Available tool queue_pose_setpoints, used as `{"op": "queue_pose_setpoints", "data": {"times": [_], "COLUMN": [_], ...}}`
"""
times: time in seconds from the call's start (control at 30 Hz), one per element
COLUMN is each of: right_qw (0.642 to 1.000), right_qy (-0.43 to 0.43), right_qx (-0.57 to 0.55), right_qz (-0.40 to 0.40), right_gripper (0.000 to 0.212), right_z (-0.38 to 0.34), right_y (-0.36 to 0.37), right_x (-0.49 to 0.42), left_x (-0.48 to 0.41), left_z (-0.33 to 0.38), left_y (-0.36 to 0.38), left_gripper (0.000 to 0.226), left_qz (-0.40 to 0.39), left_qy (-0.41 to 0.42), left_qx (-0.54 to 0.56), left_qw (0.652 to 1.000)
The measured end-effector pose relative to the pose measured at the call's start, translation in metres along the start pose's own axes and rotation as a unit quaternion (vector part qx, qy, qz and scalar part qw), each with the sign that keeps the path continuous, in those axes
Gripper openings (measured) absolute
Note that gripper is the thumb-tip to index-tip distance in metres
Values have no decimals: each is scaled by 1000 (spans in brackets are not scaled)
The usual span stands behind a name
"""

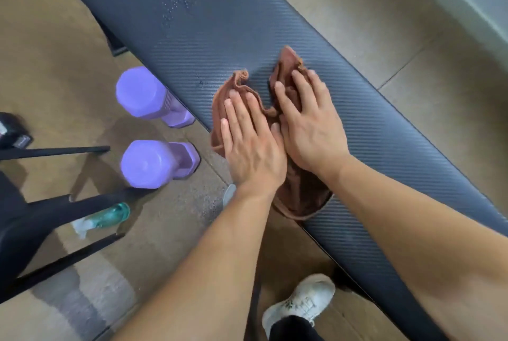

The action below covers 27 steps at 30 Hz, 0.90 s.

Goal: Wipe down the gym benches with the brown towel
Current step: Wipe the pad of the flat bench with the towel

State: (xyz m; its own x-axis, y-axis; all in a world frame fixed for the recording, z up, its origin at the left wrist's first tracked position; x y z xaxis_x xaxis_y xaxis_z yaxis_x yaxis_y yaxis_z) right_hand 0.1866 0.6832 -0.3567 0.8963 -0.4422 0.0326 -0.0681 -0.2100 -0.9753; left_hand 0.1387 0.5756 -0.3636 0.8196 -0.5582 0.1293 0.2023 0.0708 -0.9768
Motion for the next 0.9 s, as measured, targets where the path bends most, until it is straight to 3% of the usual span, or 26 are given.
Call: {"op": "queue_pose_setpoints", "data": {"times": [0.2, 0.37, 0.47, 0.57, 0.63, 0.8, 0.9], "right_qw": [1000, 995, 997, 998, 998, 997, 999], "right_qy": [9, -12, -59, -22, -26, 8, 0], "right_qx": [-4, -33, -53, -33, -51, -76, -52], "right_qz": [6, 91, -8, -57, -38, 11, 8], "right_gripper": [57, 44, 47, 49, 47, 49, 58], "right_z": [-20, -37, -45, -42, -47, -65, -78], "right_y": [-3, -20, -18, -7, -3, 9, 8], "right_x": [-137, -87, -35, -36, -71, -234, -306], "left_x": [-144, -103, -46, -50, -91, -242, -287], "left_z": [-36, -37, -44, -56, -66, -112, -120], "left_y": [-22, -20, -17, -21, -27, -53, -60], "left_gripper": [69, 68, 71, 70, 68, 68, 67], "left_qz": [14, -8, -71, -86, -57, -8, -18], "left_qy": [-33, 55, 118, 149, 117, -80, -74], "left_qx": [0, -13, -7, -7, -16, 27, -11], "left_qw": [999, 998, 990, 985, 991, 996, 997]}}
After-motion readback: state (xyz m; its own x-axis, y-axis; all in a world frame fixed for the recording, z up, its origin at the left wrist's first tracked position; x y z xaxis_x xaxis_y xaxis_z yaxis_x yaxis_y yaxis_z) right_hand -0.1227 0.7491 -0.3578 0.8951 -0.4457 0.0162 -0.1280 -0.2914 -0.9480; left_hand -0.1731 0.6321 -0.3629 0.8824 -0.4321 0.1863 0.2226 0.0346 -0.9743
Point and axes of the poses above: each hand's wrist, its own x-axis away from the middle knuckle, its own y-axis out of the palm, z = x × y, the point moved 4 cm from there along -x, towards the middle knuckle, and after that the axes turned 1 degree about y, right-handed, at the moved point
